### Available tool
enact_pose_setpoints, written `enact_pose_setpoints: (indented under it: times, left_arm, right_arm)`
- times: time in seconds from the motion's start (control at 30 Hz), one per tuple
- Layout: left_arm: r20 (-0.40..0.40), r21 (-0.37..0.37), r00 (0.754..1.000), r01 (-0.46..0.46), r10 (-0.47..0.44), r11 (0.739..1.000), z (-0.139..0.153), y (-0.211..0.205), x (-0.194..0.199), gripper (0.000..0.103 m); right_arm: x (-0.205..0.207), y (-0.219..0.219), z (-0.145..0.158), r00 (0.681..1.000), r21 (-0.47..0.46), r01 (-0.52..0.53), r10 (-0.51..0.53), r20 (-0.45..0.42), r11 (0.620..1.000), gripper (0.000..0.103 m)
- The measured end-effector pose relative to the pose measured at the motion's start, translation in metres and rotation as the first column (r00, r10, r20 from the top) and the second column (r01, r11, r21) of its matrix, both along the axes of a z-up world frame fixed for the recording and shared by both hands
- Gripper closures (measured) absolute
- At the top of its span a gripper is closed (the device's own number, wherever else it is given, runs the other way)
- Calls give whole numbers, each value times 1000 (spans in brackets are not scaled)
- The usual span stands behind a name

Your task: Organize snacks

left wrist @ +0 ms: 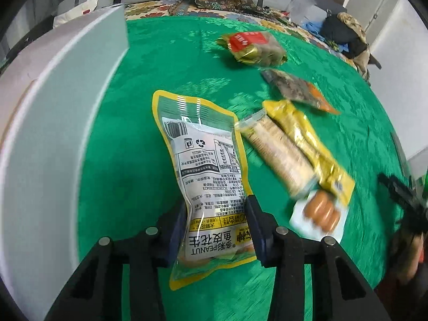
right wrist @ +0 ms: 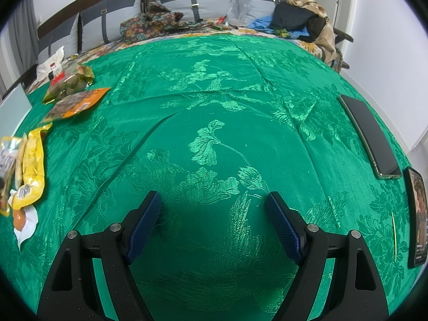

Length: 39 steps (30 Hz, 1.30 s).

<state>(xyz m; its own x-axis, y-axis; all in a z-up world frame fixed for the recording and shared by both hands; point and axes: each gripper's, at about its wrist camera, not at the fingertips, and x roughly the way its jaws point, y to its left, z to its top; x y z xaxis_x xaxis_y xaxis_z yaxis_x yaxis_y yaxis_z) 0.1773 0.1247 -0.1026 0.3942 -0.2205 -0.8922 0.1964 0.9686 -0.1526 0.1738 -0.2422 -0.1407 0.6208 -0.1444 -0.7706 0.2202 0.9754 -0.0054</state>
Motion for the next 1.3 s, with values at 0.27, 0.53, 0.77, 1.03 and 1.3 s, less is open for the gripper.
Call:
enact_pose_setpoints:
  times: [0.27,0.53,0.77,1.03,1.3]
  left_arm:
    - [-33,-22,996,-81,81,996,-19,26,-22,25]
    - [38,36,995,-94,93,995,-46,4,-35,2]
    - [141,122,987,-98,80,988,-51,-1,-61,0]
    - [146,120,987,-91,73,989,-42,22,-66,0]
    - [144,122,987,-85,67,989,-34,17,-42,0]
  right_arm:
    - [0,0,0,1000,-2,3,-3,1,1000,20]
    - [0,0,0,1000,-2,3,-3,1,1000,20]
    - [0,0,0,1000,-2,3,-3,1,1000,20]
    - [0,0,0,1000,-3,4,-4,1,1000,20]
    - [0,0,0,1000,-3,4,-4,1,1000,20]
